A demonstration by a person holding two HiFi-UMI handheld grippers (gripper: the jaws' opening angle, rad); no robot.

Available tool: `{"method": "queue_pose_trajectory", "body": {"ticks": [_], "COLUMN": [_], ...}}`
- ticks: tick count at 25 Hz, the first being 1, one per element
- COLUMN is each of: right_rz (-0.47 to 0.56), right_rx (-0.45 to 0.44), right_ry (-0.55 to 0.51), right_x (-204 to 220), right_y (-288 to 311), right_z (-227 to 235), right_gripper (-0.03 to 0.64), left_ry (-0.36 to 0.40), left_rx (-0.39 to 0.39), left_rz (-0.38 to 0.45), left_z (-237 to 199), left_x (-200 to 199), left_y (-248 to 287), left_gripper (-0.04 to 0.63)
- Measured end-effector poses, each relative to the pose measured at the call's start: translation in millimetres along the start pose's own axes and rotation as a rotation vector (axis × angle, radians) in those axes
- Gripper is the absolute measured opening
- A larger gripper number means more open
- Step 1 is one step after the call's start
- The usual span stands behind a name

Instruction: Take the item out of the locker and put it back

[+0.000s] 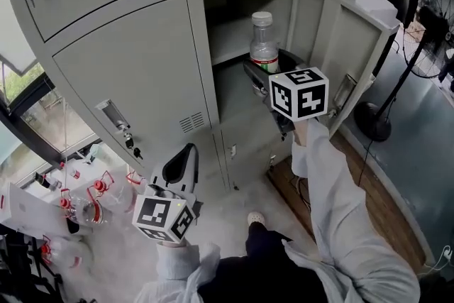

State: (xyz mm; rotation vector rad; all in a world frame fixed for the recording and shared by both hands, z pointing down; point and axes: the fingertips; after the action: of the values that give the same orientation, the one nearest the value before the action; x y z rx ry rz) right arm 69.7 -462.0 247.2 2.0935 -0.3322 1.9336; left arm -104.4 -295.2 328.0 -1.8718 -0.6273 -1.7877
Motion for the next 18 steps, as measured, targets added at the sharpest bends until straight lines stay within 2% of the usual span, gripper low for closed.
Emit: {"method": "queue_pose_trajectory", "body": {"ticks": [6,13,18], "right_rz": [-0.002,0.038,0.083], "right_rx": [-0.019,-0.021,0.000], "right_ry": [0.018,0.065,0.054], "right_x": [24.9,59.8,80.9], "right_y": [-30.0,-72.0,-116.6], "right_z": [-15.1,-34.3,-55.4], "right_gripper": [0.311,0.311,0.311], "left_ry": [-0.022,-0.062,-0.099], "left_rx": [0.012,0.025,0.023], "left_rz": [-0.023,-0.047,-0.058], "left_z": [3.7,12.9,17.8], "left_x": [15.0,35.3,47.7], "left_y": [-9.3,-12.6,-14.1], "left_gripper": [0.009,0.009,0.009]}}
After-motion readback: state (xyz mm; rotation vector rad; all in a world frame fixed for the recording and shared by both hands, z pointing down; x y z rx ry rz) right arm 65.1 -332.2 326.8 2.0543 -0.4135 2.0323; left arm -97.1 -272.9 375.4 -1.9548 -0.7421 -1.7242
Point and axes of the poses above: the fingertips, and each gripper's own axes: y forward along the fingers, z to its right, x out of its underside, and after that the axes turned 6 degrees about x, right-handed
